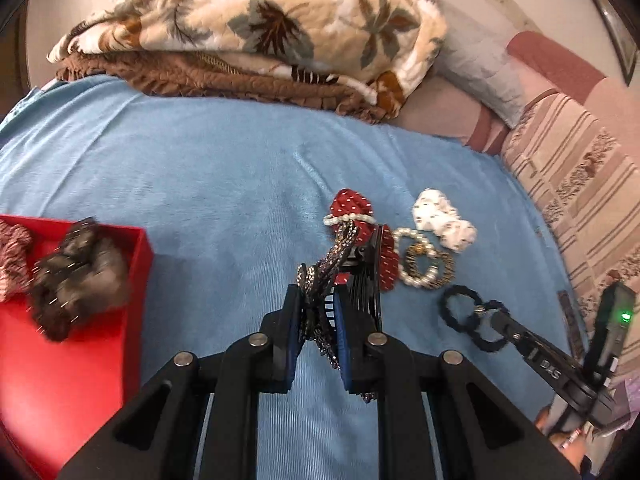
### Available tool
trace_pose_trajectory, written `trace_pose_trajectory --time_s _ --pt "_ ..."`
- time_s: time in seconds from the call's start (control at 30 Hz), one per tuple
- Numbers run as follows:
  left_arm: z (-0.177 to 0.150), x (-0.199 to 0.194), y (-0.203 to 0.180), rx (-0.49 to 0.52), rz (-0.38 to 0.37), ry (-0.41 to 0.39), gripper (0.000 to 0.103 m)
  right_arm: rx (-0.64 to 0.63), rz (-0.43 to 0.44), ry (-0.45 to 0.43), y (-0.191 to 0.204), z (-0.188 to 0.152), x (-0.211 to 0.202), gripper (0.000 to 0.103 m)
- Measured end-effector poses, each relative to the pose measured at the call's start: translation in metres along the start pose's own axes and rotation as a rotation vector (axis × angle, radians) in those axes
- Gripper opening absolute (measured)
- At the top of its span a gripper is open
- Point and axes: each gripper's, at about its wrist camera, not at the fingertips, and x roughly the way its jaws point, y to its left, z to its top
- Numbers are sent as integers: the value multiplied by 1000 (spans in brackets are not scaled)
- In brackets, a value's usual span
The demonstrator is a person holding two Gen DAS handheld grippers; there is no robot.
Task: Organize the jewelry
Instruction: 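Grasp the black claw clip with the left tool while the right tool grasps the black beaded bracelet, then carry the claw clip and bracelet into the red tray and release both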
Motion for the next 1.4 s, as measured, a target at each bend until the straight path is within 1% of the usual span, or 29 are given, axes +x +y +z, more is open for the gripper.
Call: trace_pose_trajectory --time_s 0.1,0.23,0.4,0.57,0.63,0.77,0.9,1.17,1.27,1.4 --pt "-9 -28 -1 14 5 -31 16 -11 10 -7 9 -7 -10 11" --pt "-20 -67 0 43 40 -85 16 -37 24 -18 22 -20 -26 11" --pt "-34 -105 12 35 66 -131 16 -69 39 -32 40 -36 -48 11" --pt "-50 -138 30 24 129 -176 16 -102 68 -32 58 -47 -65 11" --pt "-57 -148 39 24 172 -193 16 -125 82 -30 68 -51 -71 11" --pt "-67 -161 57 24 244 -214 16 -170 109 -27 89 -56 -78 11" --pt "-73 -166 79 11 304 -219 16 -228 137 -15 117 -60 -79 11" --pt "-78 -171 131 -28 379 -206 16 -358 194 32 179 -70 -72 11" --pt "-81 -169 154 -53 418 -190 16 -398 238 58 210 -74 -65 11" --pt "-86 -168 182 -108 434 -168 16 -445 307 81 250 -78 -58 11"
